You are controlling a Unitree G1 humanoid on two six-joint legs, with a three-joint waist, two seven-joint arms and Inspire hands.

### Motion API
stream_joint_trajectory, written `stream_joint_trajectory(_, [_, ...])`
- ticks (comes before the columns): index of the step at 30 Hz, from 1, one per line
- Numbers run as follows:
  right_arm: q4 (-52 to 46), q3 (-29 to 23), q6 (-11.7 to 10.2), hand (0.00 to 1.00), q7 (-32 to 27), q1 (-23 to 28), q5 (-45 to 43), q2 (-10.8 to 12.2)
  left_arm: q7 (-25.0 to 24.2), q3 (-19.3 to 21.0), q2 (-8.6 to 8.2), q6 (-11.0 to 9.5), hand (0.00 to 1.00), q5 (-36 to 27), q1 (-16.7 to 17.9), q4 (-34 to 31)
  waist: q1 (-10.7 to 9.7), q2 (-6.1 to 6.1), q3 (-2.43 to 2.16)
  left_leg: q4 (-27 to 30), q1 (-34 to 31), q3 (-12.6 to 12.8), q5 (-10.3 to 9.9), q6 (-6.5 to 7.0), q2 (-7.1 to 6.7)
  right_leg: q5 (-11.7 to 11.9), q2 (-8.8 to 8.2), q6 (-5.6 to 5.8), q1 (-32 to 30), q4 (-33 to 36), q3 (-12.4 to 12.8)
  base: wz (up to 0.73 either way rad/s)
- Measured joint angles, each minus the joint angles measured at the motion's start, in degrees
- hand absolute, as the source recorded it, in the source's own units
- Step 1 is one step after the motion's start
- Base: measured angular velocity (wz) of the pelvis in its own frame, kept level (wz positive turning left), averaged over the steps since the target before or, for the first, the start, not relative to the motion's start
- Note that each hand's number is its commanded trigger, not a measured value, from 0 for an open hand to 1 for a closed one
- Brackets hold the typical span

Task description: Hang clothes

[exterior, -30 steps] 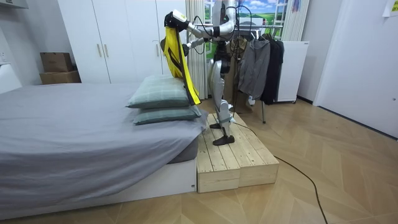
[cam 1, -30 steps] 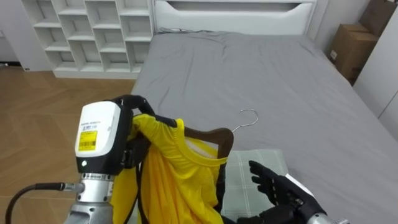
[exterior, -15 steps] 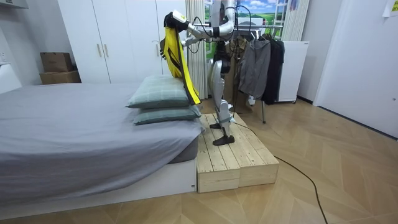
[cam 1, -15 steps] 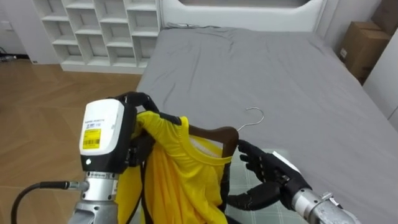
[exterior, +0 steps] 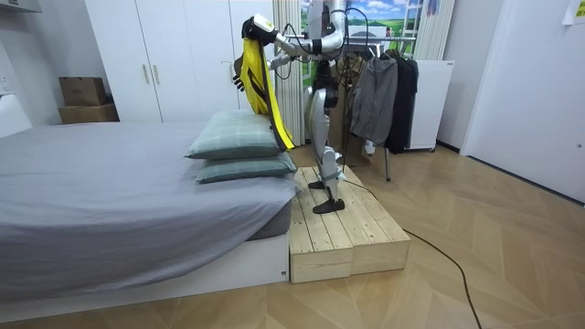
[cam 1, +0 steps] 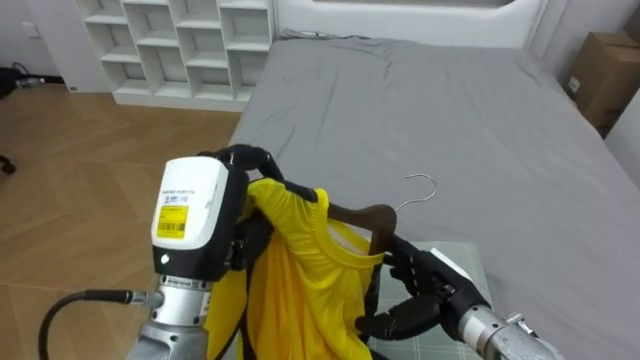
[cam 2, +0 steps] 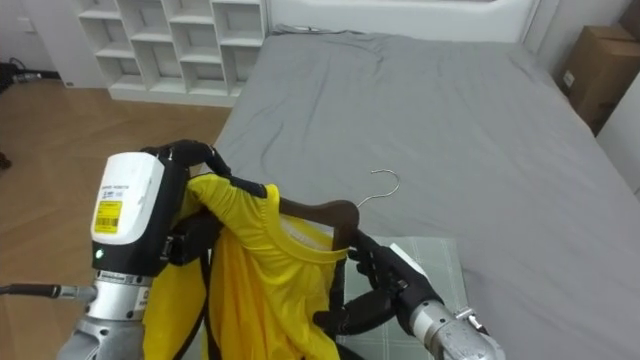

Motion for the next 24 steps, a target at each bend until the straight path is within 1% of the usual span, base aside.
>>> stream_joint_trajectory(5, [0.12, 0.02, 0.0, 0.0, -0.38, -0.01, 0.42, 0.1, 0.09, -0.26, -0.02, -0.01, 1.0, -0.01, -0.02, -0.01, 0.0, 0.1, 0.07, -0.01, -0.07, 0.01, 0.0, 0.0, -0.03, 0.0, -0.01, 0.0, -0.02, -0.03, -0.04, 0.0])
stream_joint_trajectory(9, [0.23, 0.07, 0.0, 0.0, -0.44, -0.01, 2.35, 0.32, 0.43, -0.34, -0.02, -0.01, 1.0, -0.02, -0.02, -0.01, 0.0, 0.13, 0.14, -0.01, -0.08, 0.02, 0.0, 0.0, -0.03, 0.0, -0.02, 0.0, -0.01, -0.03, -0.05, 0.0])
stream_joint_trajectory(15, [0.26, 0.05, 0.0, 0.0, -1.03, -0.02, 2.59, 0.8, 0.51, -0.33, 0.01, -0.01, 1.0, -0.01, -0.02, -0.01, 0.16, 0.22, 0.55, 0.04, -0.19, 0.07, 0.01, 0.03, -0.04, -0.01, -0.03, 0.02, -0.13, -0.04, -0.04, 0.0])
stream_joint_trajectory(24, [5.34, 0.29, 0.0, 0.0, -1.4, -3.22, 4.75, 2.55, 0.38, -0.3, 0.16, 0.04, 1.0, 1.18, -0.03, -0.81, 0.37, 0.29, 0.56, 0.11, -0.32, 0.0, 0.01, 0.03, -0.07, -0.04, -0.04, 0.07, -0.19, -0.08, -0.2, 0.0])
